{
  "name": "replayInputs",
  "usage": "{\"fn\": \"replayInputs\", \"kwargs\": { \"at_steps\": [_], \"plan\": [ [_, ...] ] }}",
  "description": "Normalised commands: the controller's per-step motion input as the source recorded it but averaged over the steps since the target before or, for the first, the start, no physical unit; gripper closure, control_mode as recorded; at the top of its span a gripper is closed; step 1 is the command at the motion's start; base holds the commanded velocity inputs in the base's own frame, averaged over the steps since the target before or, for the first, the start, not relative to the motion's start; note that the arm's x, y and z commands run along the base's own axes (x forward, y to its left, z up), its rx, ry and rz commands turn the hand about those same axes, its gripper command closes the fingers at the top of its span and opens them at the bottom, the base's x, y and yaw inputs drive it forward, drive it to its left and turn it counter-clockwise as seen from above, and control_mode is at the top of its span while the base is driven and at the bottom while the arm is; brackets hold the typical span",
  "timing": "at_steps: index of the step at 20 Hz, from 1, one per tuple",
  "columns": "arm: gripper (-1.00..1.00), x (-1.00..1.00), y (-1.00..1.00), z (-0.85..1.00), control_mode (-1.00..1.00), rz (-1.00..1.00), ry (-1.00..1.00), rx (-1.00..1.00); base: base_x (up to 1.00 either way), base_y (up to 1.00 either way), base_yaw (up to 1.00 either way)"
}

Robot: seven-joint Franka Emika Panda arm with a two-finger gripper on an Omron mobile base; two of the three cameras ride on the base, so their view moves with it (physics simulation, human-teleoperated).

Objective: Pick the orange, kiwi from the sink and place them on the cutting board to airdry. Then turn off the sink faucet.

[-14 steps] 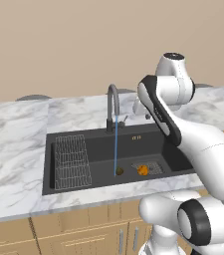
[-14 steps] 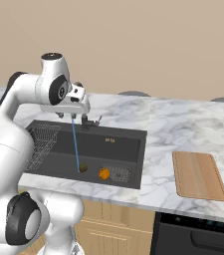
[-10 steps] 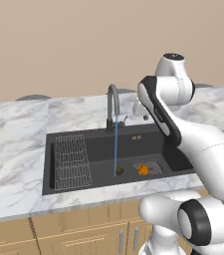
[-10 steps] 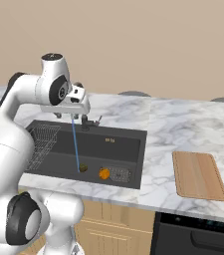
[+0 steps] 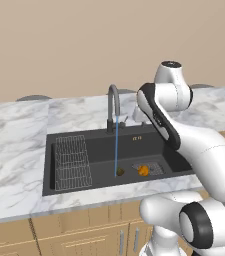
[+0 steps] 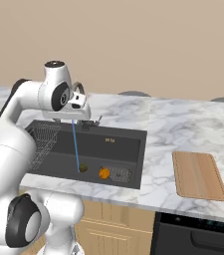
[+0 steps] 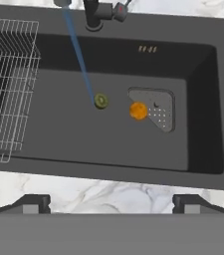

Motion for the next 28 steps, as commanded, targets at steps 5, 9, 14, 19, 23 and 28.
{"fn": "replayInputs", "kwargs": {
  "at_steps": [5, 9, 14, 19, 23, 28],
  "plan": [
    [-1.00, 0.00, -0.03, -0.26, -1.00, 0.00, 0.02, 0.00, 0.00, 0.00, 0.00],
    [-1.00, 0.00, -0.04, -0.25, -1.00, 0.00, 0.00, 0.00, 0.00, 0.00, 0.00],
    [-1.00, 0.03, -0.15, -0.23, -1.00, 0.00, 0.00, 0.00, 0.00, 0.00, 0.00],
    [-1.00, 0.12, -0.19, -0.17, -1.00, 0.00, 0.03, 0.01, 0.00, 0.00, 0.00],
    [-1.00, 0.12, -0.14, -0.18, -1.00, 0.00, 0.04, 0.04, 0.00, 0.00, 0.00],
    [-1.00, 0.11, -0.16, -0.22, -1.00, 0.00, 0.03, 0.01, 0.00, 0.00, 0.00]
  ]
}}
